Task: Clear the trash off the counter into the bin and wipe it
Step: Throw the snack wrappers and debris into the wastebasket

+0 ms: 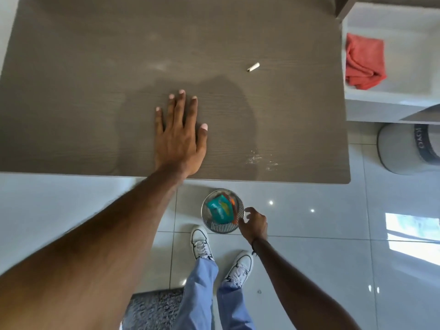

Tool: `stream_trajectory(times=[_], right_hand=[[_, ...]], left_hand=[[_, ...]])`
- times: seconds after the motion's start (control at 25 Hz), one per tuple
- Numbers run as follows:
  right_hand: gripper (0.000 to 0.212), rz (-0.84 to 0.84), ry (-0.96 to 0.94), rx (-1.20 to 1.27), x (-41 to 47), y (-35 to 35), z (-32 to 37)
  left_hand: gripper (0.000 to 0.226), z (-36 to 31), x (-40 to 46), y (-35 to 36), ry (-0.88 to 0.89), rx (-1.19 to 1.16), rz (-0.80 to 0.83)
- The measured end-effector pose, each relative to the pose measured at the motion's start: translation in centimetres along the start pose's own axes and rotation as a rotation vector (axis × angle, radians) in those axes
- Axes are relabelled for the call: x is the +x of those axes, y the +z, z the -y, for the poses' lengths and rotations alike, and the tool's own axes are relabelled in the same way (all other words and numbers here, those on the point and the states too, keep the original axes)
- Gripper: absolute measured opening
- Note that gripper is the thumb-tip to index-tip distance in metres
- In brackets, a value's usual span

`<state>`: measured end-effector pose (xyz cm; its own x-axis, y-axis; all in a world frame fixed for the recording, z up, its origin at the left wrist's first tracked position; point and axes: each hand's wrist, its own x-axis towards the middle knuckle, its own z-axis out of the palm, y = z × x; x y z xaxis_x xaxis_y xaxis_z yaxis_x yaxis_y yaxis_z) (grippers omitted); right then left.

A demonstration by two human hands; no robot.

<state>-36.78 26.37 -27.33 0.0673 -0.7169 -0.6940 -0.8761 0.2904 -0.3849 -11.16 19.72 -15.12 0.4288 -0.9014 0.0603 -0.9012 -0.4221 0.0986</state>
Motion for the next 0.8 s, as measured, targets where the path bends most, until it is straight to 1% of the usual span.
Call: stream_trajectory(times=[0.08,0.16,0.24,0.32,0.36,0.4,0.44,0.52,0.6,0.68,0.8], right_hand=[[0.02,-0.086,-0.136,0.064,-2.6,-1.8,0.6],[0.011,-0.215,-0.377,0.156,-5.2,-4.4,1.8],[0.006,-0.388,-0.608,0.255,-6.8,-8.2,4.3],[0.003,-0.573,-0.782,0.282,-6.2,-12.6,7.7],[0.005,-0.645,-0.821,0.247,-5.1,-14.7,9.6],[0.013,-0.689,-0.83,0.194,-3.7,-16.8,11.6],[0.024,-0.69,-0.815,0.131,-2.1,-18.5,13.8],[0.045,-0.589,-0.747,-0.016,1.3,-20.7,18.0],[0.052,-0.467,-0.697,-0.179,4.4,-21.9,21.6],[0.046,-0.426,-0.705,-0.281,7.0,-22.5,24.2],[0.03,-0.408,-0.666,-0.27,9.2,-23.0,26.1]], left_hand=[[0.064,-0.1,-0.1,-0.4,0.0,-0.007,0.013],[0.065,-0.1,0.0,-0.7,0.004,-0.013,0.03],[0.065,-0.1,-0.1,-0.9,0.007,-0.016,0.045],[0.065,-0.1,0.0,-1.1,0.008,-0.03,0.054],[0.065,-0.1,0.0,-1.1,0.008,-0.04,0.057],[0.065,-0.1,0.1,-1.2,0.007,-0.046,0.057],[0.065,0.0,0.1,-1.1,0.007,-0.048,0.055],[0.064,0.1,0.1,-0.8,0.001,-0.056,0.049],[0.064,0.1,0.1,-0.6,-0.006,-0.062,0.043],[0.063,0.2,0.1,-0.4,-0.007,-0.051,0.04],[0.063,0.1,0.1,-0.6,-0.014,-0.054,0.043]])
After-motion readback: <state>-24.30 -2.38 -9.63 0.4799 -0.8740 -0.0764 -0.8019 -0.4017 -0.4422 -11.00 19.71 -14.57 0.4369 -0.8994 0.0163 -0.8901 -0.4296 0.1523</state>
